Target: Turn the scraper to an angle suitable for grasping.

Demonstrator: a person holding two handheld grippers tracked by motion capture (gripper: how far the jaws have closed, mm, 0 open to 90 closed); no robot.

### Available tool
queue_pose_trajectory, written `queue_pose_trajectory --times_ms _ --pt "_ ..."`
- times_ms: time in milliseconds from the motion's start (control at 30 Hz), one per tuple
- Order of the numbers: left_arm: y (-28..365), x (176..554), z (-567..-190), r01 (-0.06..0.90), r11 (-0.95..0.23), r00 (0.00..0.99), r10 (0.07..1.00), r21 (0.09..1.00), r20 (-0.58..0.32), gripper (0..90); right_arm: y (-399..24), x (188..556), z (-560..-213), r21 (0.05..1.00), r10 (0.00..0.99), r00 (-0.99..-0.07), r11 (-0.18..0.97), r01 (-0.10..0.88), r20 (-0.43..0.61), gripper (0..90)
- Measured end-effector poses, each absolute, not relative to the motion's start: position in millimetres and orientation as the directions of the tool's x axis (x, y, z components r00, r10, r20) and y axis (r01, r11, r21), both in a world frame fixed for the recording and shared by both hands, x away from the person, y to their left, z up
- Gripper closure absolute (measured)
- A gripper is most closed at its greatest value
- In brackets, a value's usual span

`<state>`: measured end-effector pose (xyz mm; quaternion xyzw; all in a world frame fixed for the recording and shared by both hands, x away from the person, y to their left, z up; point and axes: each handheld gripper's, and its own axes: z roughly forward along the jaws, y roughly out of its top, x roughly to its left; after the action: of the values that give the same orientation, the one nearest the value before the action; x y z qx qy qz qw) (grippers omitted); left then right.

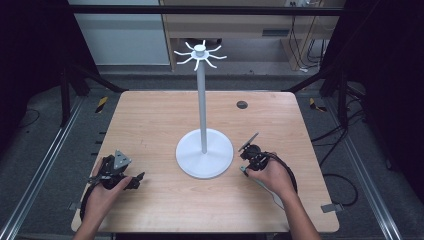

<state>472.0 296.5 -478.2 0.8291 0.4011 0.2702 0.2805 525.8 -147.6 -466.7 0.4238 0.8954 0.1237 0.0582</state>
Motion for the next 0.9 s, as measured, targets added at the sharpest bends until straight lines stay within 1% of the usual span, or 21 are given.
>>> queue_pose_trajectory --times_ms 67,133,300,333,367,400,433,467,533,633,700,733,833,900 --pt "296.5 472.0 -478.2 0.513 -0.521 0.533 0.816 0.682 0.223 3.8 -147.7 526.3 -468.0 0.272 0.761 -0.649 0.626 0.730 -0.011 72.5" --pt "296.5 472.0 -478.2 0.513 -0.521 0.532 0.817 0.682 0.223 3.8 -146.3 525.8 -467.7 0.266 0.772 -0.636 0.613 0.744 0.000 72.5" --pt "296.6 472.0 -478.1 0.514 -0.521 0.533 0.816 0.682 0.223 3.8 -145.2 526.0 -467.0 0.258 0.760 -0.649 0.631 0.732 -0.017 73.6" --pt "296.6 472.0 -478.2 0.514 -0.521 0.533 0.817 0.682 0.222 3.8 -146.7 526.4 -467.2 0.266 0.736 -0.675 0.660 0.703 -0.043 73.9" --pt "296.7 472.0 -478.2 0.514 -0.521 0.533 0.817 0.682 0.222 3.8 -146.7 526.4 -467.2 0.266 0.736 -0.675 0.660 0.703 -0.043 73.9" --pt "296.8 472.2 -478.3 0.514 -0.521 0.533 0.816 0.682 0.221 3.8 -146.5 523.6 -462.4 0.282 0.757 -0.653 0.630 0.723 -0.018 74.0" --pt "296.8 472.2 -478.3 0.514 -0.521 0.533 0.816 0.682 0.221 3.8 -146.5 523.6 -462.4 0.282 0.757 -0.653 0.630 0.723 -0.018 74.0" --pt "296.7 472.3 -478.4 0.514 -0.522 0.534 0.816 0.681 0.222 3.8 -149.2 521.3 -455.7 0.304 0.762 -0.648 0.619 0.724 -0.008 74.1" --pt "296.6 472.2 -478.4 0.514 -0.522 0.534 0.816 0.681 0.221 3.8 -150.5 520.4 -453.2 0.314 0.764 -0.645 0.614 0.724 -0.006 74.2" --pt "296.3 472.0 -478.3 0.514 -0.523 0.536 0.815 0.680 0.222 3.8 -158.5 516.0 -436.7 0.372 0.773 -0.635 0.592 0.715 -0.009 74.3" --pt "296.3 472.1 -478.3 0.515 -0.523 0.536 0.815 0.679 0.221 3.8 -159.8 514.8 -432.1 0.380 0.779 -0.628 0.583 0.718 -0.009 74.3" --pt "296.5 472.0 -478.5 0.515 -0.523 0.535 0.815 0.679 0.222 3.8 -162.4 512.8 -423.3 0.400 0.790 -0.613 0.567 0.720 -0.014 74.4" --pt "297.0 471.5 -478.5 0.517 -0.522 0.534 0.816 0.679 0.221 3.8 -165.8 510.2 -408.9 0.442 0.790 -0.613 0.556 0.704 -0.017 74.4" --pt "297.6 471.5 -478.2 0.516 -0.519 0.532 0.818 0.681 0.220 3.8 -166.2 509.7 -405.0 0.450 0.794 -0.608 0.549 0.704 -0.017 74.5"
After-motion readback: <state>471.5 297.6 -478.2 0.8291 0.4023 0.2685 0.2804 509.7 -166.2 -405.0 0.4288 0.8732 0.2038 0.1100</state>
